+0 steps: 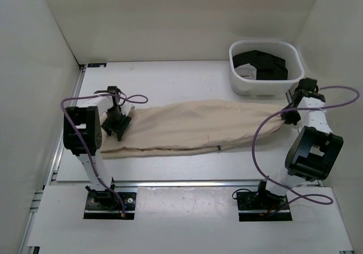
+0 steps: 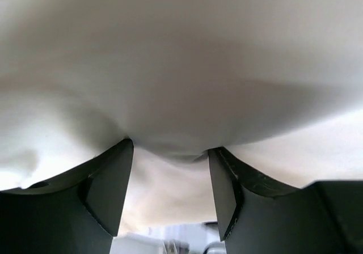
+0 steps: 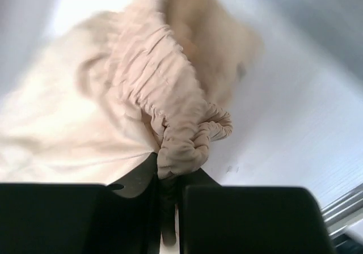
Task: Fold and stack the trousers
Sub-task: Fold the trousers
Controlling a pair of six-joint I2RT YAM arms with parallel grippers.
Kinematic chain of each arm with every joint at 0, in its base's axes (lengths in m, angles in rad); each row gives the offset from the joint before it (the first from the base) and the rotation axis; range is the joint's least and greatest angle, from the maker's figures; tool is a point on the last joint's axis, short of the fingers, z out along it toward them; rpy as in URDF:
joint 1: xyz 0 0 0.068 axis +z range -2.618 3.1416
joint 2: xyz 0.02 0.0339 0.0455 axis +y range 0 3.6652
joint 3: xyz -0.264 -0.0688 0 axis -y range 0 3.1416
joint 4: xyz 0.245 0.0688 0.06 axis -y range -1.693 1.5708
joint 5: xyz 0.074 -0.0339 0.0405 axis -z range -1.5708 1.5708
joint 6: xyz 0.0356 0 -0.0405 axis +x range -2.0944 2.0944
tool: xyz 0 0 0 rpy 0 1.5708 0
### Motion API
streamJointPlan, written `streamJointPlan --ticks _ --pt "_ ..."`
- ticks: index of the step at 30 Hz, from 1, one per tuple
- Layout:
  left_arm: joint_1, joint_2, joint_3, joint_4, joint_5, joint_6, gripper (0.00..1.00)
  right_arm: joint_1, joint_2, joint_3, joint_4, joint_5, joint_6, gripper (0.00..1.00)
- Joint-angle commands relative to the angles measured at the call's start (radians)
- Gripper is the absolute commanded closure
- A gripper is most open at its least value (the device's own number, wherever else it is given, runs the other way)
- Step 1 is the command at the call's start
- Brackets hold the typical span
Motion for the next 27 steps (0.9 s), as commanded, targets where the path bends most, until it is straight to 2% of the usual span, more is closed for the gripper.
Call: streamJointPlan --ticks 1,3,6,7,9,10,12,13,15,16,18,19,21,23,27 --pt "-0.035 0.048 0.112 0.065 0.050 -0.062 0.33 -0.007 -0.062 0.196 -0.039 0.250 -0.180 1.00" --pt "-0.064 0.070 0.163 0.056 0.050 -0.071 0.32 0.053 -0.085 0.276 -0.061 0.297 -0.244 1.00" --pt "-0.095 0.071 0.182 0.043 0.024 -0.071 0.29 0.231 -0.116 0.316 -0.087 0.408 -0.331 1.00" --pt "-0.107 0.071 0.182 0.043 0.006 -0.071 0.29 0.353 -0.116 0.316 -0.096 0.433 -0.354 1.00" --pt "-0.107 0.094 0.182 0.043 -0.014 -0.081 0.28 0.488 -0.093 0.334 -0.122 0.481 -0.354 1.00" --pt "-0.107 0.103 0.182 0.043 -0.027 -0.081 0.28 0.624 -0.057 0.334 -0.133 0.523 -0.354 1.00" --pt "-0.107 0.141 0.171 0.043 -0.048 -0.081 0.28 0.757 -0.003 0.366 -0.157 0.560 -0.336 1.00" --pt "-0.107 0.156 0.171 0.043 -0.062 -0.081 0.28 0.879 0.075 0.417 -0.166 0.574 -0.325 1.00" --pt "-0.107 0.187 0.171 0.057 -0.077 -0.090 0.28 0.981 0.179 0.507 -0.196 0.602 -0.299 1.00" --pt "-0.107 0.207 0.171 0.068 -0.077 -0.090 0.28 1.063 0.300 0.568 -0.246 0.616 -0.290 1.00" --pt "-0.107 0.207 0.180 0.068 -0.059 -0.090 0.28 1.165 0.426 0.795 -0.342 0.656 -0.262 1.00" --pt "-0.107 0.207 0.180 0.068 -0.059 -0.100 0.28 1.191 0.533 0.866 -0.363 0.656 -0.262 1.00" --pt "-0.107 0.207 0.189 0.068 -0.044 -0.100 0.28 1.243 0.635 1.001 -0.386 0.642 -0.215 1.00" --pt "-0.107 0.216 0.198 0.068 -0.044 -0.110 0.28 1.254 0.663 1.017 -0.377 0.613 -0.172 1.00" --pt "-0.107 0.216 0.199 0.068 -0.044 -0.110 0.28 1.254 0.639 0.939 -0.332 0.570 -0.028 1.00"
